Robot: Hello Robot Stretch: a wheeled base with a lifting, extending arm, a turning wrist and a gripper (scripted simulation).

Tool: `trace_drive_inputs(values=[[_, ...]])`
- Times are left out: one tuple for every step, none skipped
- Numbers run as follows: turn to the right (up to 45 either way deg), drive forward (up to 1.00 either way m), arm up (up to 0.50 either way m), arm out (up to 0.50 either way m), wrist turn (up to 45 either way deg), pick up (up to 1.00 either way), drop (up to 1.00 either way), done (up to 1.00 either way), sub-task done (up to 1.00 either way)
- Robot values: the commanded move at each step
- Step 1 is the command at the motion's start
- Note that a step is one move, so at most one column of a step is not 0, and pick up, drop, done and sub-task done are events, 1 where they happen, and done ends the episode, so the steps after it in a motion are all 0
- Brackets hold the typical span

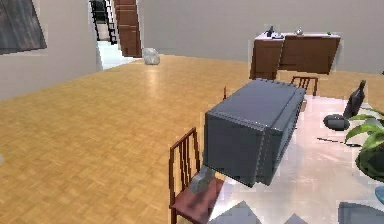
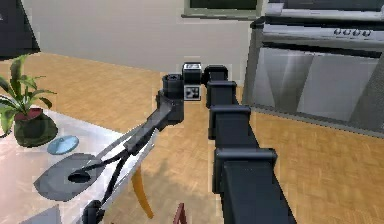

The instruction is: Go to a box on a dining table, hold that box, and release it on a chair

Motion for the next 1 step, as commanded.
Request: trace_drive_inputs(values=[[0.0,0.0,0.0,0.0,39.0,0.0,0.0,0.0,0.0]])
